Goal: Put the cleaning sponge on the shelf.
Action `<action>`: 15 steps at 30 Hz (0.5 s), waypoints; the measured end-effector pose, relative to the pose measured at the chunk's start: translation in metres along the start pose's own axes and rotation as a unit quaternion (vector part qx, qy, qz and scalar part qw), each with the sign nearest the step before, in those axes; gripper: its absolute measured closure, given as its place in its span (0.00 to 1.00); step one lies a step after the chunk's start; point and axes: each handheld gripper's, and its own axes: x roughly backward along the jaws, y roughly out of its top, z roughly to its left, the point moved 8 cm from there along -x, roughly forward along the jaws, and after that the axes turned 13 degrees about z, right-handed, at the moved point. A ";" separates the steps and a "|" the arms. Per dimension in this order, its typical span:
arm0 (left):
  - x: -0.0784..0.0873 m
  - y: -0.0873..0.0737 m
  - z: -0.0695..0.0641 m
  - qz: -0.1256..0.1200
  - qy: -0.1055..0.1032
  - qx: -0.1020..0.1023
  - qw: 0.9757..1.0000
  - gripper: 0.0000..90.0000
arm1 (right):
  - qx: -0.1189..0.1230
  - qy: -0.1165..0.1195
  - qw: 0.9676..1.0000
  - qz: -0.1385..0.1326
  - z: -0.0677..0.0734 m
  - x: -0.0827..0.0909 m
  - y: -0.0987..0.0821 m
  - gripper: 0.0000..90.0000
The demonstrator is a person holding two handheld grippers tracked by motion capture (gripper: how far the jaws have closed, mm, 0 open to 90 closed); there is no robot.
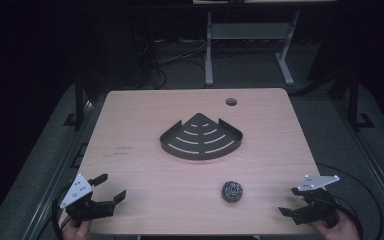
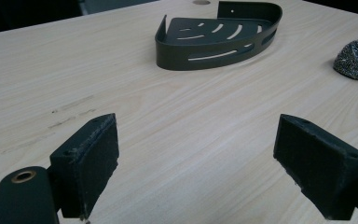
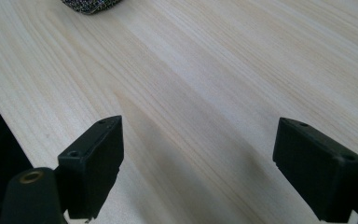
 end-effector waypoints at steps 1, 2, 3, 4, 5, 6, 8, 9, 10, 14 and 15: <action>0.000 0.000 0.000 0.000 0.000 0.000 1.000 0.15 | 0.000 0.001 1.000 0.000 0.001 0.000 0.000 0.17; 0.000 0.000 -0.001 0.000 -0.001 -0.001 1.000 0.15 | 0.002 0.001 1.000 0.000 0.001 0.000 0.001 0.17; 0.000 0.000 -0.001 0.000 -0.001 -0.001 1.000 0.15 | 0.002 0.001 1.000 0.000 0.001 0.000 0.001 0.17; 0.000 0.000 -0.001 0.000 -0.001 -0.001 1.000 0.15 | 0.004 0.000 1.000 0.001 0.002 0.000 0.002 0.17; 0.000 0.000 -0.001 -0.001 -0.001 -0.001 1.000 0.15 | 0.005 0.000 1.000 0.001 0.002 0.000 0.002 0.17; 0.000 0.001 -0.002 -0.001 -0.002 0.000 1.000 0.15 | 0.004 0.001 1.000 0.001 0.003 0.001 0.003 0.17; 0.000 0.001 -0.002 -0.003 -0.001 -0.001 1.000 0.15 | 0.008 -0.001 1.000 -0.001 0.004 0.001 0.004 0.17; 0.000 0.001 -0.002 -0.003 -0.001 -0.001 1.000 0.15 | 0.009 0.000 1.000 -0.002 0.005 0.001 0.005 0.17; 0.000 0.001 -0.002 -0.003 -0.002 -0.002 1.000 0.15 | 0.009 0.000 1.000 -0.002 0.005 0.001 0.005 0.17; 0.001 0.000 -0.002 -0.003 -0.001 -0.004 1.000 0.15 | 0.017 0.002 1.000 0.001 0.010 0.001 0.010 0.17; 0.002 0.000 -0.001 -0.003 -0.001 -0.003 1.000 0.15 | 0.019 0.002 1.000 0.001 0.011 0.000 0.010 0.17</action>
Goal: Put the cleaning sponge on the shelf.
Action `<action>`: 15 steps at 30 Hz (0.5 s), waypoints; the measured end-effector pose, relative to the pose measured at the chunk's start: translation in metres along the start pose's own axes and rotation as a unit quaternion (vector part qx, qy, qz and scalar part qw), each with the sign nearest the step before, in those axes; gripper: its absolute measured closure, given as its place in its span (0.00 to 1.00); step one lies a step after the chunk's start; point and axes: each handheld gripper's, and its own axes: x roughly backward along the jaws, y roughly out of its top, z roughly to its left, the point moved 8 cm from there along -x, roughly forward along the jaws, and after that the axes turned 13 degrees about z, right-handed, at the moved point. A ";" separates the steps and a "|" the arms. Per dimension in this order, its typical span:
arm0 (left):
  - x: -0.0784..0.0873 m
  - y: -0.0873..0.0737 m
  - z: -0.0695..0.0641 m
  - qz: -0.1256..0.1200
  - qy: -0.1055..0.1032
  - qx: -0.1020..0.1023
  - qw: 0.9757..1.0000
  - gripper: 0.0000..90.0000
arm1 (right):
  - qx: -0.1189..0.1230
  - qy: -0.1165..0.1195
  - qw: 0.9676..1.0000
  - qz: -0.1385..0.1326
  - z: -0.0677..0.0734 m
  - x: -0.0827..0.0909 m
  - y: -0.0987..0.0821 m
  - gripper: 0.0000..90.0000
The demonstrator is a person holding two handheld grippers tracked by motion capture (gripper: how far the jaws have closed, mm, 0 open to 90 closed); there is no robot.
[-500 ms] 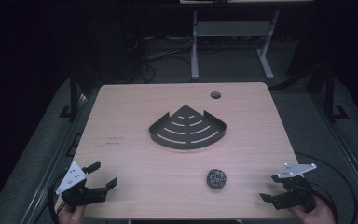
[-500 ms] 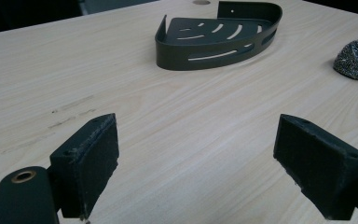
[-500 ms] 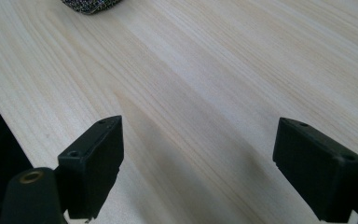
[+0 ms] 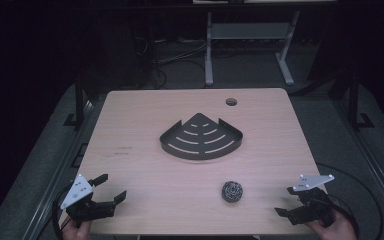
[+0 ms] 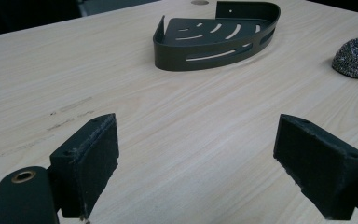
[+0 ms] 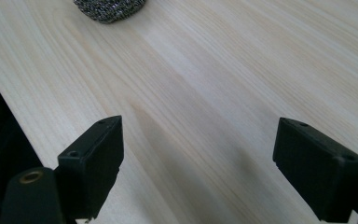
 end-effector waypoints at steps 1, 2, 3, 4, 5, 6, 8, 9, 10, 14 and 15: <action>0.000 0.000 0.000 0.000 0.001 0.002 1.000 0.15 | 0.002 0.000 1.000 0.000 0.001 0.000 0.001 0.17; 0.001 0.000 0.001 -0.001 0.002 0.002 1.000 0.15 | 0.003 0.001 1.000 0.001 0.002 -0.001 0.002 0.17; 0.001 0.000 0.001 -0.001 0.003 0.003 1.000 0.15 | 0.005 0.002 1.000 0.002 0.003 -0.002 0.002 0.17; 0.001 0.000 0.001 -0.001 0.003 0.003 1.000 0.15 | 0.006 0.002 1.000 0.003 0.004 -0.002 0.003 0.17; 0.002 0.000 0.001 -0.001 0.003 0.002 1.000 0.15 | 0.008 0.001 1.000 0.005 0.004 -0.002 0.004 0.17; 0.002 0.000 0.002 -0.001 0.004 0.002 1.000 0.15 | 0.009 0.002 1.000 0.005 0.005 -0.003 0.005 0.17; 0.002 0.000 0.002 -0.001 0.004 0.002 1.000 0.15 | 0.009 0.004 1.000 0.006 0.006 -0.003 0.006 0.17; 0.001 -0.001 0.002 0.000 0.004 0.004 1.000 0.15 | 0.010 0.004 1.000 0.006 0.006 -0.004 0.006 0.17; 0.001 -0.001 0.002 0.000 0.005 0.004 1.000 0.15 | 0.009 0.005 1.000 0.007 0.007 -0.004 0.007 0.17; 0.002 0.000 0.002 -0.001 0.006 0.003 1.000 0.15 | 0.015 0.006 1.000 0.009 0.009 -0.005 0.009 0.17; 0.002 0.000 0.002 -0.001 0.005 0.003 1.000 0.15 | 0.016 0.006 1.000 0.009 0.009 -0.005 0.010 0.17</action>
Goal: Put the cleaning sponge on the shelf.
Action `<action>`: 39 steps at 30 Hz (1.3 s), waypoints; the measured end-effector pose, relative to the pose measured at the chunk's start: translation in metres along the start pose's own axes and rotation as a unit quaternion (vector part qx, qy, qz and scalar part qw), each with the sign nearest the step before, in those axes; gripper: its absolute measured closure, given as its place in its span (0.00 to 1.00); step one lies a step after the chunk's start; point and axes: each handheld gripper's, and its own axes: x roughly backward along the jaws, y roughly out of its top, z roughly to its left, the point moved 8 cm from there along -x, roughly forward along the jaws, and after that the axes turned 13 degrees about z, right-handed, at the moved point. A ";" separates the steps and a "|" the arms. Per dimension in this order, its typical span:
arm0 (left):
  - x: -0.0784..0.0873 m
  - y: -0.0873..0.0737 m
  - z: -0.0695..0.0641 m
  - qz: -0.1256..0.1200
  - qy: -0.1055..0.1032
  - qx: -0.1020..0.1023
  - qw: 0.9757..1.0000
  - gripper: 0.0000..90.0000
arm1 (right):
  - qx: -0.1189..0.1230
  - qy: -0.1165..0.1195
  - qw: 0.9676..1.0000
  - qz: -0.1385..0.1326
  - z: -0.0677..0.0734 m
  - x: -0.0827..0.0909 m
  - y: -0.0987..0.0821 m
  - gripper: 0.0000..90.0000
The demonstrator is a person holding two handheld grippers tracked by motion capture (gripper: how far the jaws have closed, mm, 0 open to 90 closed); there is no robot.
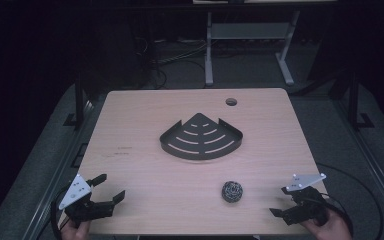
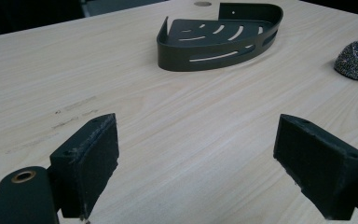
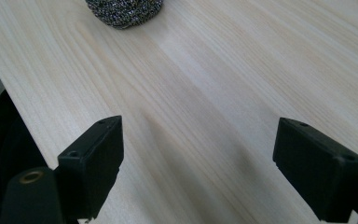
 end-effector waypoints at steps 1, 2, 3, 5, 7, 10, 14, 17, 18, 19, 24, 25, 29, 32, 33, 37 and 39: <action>0.000 0.000 0.000 0.000 0.000 0.000 1.000 0.15 | 0.002 0.000 1.000 0.001 0.000 0.000 0.000 0.17; 0.000 0.000 0.000 0.000 0.000 0.000 1.000 0.15 | 0.002 0.000 1.000 0.001 0.001 0.000 0.001 0.17; 0.000 0.000 0.000 0.000 0.000 0.000 1.000 0.15 | 0.002 0.000 1.000 0.001 0.001 0.000 0.001 0.17; 0.000 0.000 -0.001 0.000 0.000 -0.001 1.000 0.15 | 0.004 -0.001 1.000 0.000 0.002 0.000 0.003 0.17; 0.000 0.000 -0.001 0.001 0.001 -0.002 1.000 0.15 | 0.006 0.000 1.000 0.002 0.003 0.000 0.004 0.17; 0.000 0.000 0.000 0.000 0.001 -0.001 1.000 0.15 | 0.012 0.000 1.000 0.004 0.006 -0.001 0.006 0.17; 0.000 0.000 0.000 0.000 0.001 -0.001 1.000 0.15 | 0.013 0.002 1.000 0.004 0.007 -0.002 0.008 0.17; 0.001 0.000 0.000 -0.001 0.001 0.000 1.000 0.15 | 0.017 0.002 1.000 0.007 0.008 -0.002 0.009 0.17; 0.000 0.000 0.000 0.000 0.001 -0.001 1.000 0.15 | 0.018 0.003 1.000 0.007 0.008 -0.003 0.010 0.17; 0.000 0.000 0.000 0.000 0.001 -0.001 1.000 0.15 | 0.017 0.004 1.000 0.006 0.009 -0.003 0.011 0.17; 0.000 0.000 -0.001 0.000 0.000 -0.002 1.000 0.15 | 0.024 0.005 1.000 0.007 0.011 -0.002 0.015 0.17; 0.000 0.000 -0.001 0.000 0.000 -0.002 1.000 0.15 | 0.024 0.005 1.000 0.007 0.011 -0.002 0.015 0.17; 0.000 0.001 -0.001 0.000 -0.001 -0.002 1.000 0.15 | 0.031 0.007 0.999 0.010 0.014 -0.003 0.019 0.17; 0.000 0.001 -0.001 0.000 -0.001 -0.002 1.000 0.15 | 0.035 0.009 0.999 0.013 0.016 -0.003 0.022 0.17; 0.000 0.001 -0.001 -0.001 -0.001 -0.002 1.000 0.15 | 0.039 0.009 0.999 0.015 0.017 -0.003 0.023 0.17; 0.000 0.001 -0.001 -0.001 -0.001 -0.001 1.000 0.15 | 0.050 0.011 0.999 0.017 0.020 -0.004 0.030 0.17; 0.000 0.001 -0.001 -0.002 -0.001 -0.001 1.000 0.15 | 0.054 0.012 0.998 0.019 0.022 -0.005 0.034 0.17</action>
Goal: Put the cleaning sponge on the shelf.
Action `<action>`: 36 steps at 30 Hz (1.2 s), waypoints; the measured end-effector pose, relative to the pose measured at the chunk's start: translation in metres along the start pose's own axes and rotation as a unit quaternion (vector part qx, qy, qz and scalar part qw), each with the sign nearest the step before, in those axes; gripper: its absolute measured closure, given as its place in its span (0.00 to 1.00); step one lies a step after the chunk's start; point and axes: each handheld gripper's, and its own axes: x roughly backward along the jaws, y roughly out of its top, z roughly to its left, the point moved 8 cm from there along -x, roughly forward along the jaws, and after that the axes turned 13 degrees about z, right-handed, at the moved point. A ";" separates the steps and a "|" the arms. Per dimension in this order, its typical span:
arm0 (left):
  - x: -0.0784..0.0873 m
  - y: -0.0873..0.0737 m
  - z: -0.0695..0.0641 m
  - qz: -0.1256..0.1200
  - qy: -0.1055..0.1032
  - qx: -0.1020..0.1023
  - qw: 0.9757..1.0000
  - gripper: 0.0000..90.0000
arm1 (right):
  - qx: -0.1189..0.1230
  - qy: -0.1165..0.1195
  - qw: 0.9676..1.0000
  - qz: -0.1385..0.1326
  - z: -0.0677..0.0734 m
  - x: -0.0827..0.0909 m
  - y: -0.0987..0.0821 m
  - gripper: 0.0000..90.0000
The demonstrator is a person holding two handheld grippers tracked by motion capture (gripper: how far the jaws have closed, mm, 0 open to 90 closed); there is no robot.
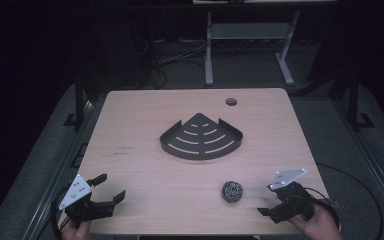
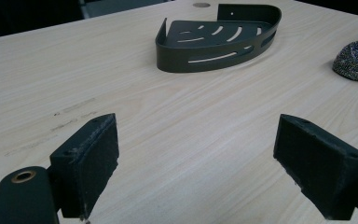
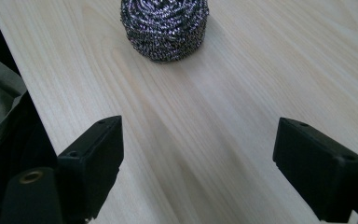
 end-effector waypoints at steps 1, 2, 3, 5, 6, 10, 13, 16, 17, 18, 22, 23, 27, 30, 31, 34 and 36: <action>0.000 0.000 0.000 0.000 0.000 0.000 1.000 0.15 | 0.002 0.000 1.000 0.000 0.000 -0.001 0.001 0.17; 0.000 0.000 0.000 0.000 0.000 -0.001 1.000 0.15 | 0.007 0.002 1.000 0.002 0.002 -0.002 0.006 0.17; 0.000 0.000 0.000 -0.001 0.000 0.000 1.000 0.15 | 0.007 0.002 1.000 0.002 0.002 -0.002 0.006 0.17; 0.000 0.000 0.000 -0.001 0.000 0.000 1.000 0.15 | 0.010 0.004 1.000 0.004 0.003 -0.003 0.010 0.17; 0.000 0.000 0.000 -0.001 0.000 0.000 1.000 0.15 | 0.012 0.005 1.000 0.006 0.004 -0.003 0.012 0.17; 0.001 0.000 0.001 -0.001 0.001 -0.001 1.000 0.15 | 0.020 0.005 1.000 0.009 0.005 -0.005 0.019 0.17; 0.001 0.000 0.001 -0.001 0.001 0.000 1.000 0.15 | 0.027 0.006 1.000 0.013 0.006 -0.006 0.024 0.17; 0.001 0.000 0.001 -0.002 0.001 0.000 1.000 0.15 | 0.033 0.007 0.999 0.017 0.007 -0.008 0.031 0.17; 0.001 0.000 0.001 -0.002 0.001 0.000 1.000 0.15 | 0.036 0.007 0.999 0.018 0.007 -0.008 0.033 0.17; 0.001 0.000 0.001 -0.003 0.001 0.001 1.000 0.15 | 0.036 0.007 0.999 0.018 0.007 -0.008 0.033 0.17; 0.002 0.000 0.002 -0.004 0.001 0.002 1.000 0.15 | 0.041 0.010 0.999 0.021 0.008 -0.010 0.039 0.17; 0.002 0.000 0.002 -0.004 0.001 0.003 1.000 0.15 | 0.045 0.010 0.999 0.022 0.009 -0.012 0.042 0.17; 0.002 0.000 0.002 -0.006 0.001 0.004 1.000 0.15 | 0.047 0.012 0.998 0.028 0.009 -0.015 0.045 0.17; 0.002 0.000 0.002 -0.005 0.001 0.004 1.000 0.15 | 0.053 0.013 0.998 0.028 0.009 -0.015 0.047 0.17; 0.002 0.000 0.002 -0.005 0.001 0.003 1.000 0.15 | 0.053 0.012 0.998 0.028 0.009 -0.015 0.048 0.17; 0.002 0.001 0.002 -0.005 0.001 0.002 1.000 0.15 | 0.057 0.013 0.998 0.033 0.010 -0.017 0.052 0.17; 0.002 0.000 0.002 -0.005 0.001 0.001 1.000 0.15 | 0.058 0.013 0.998 0.034 0.010 -0.017 0.053 0.17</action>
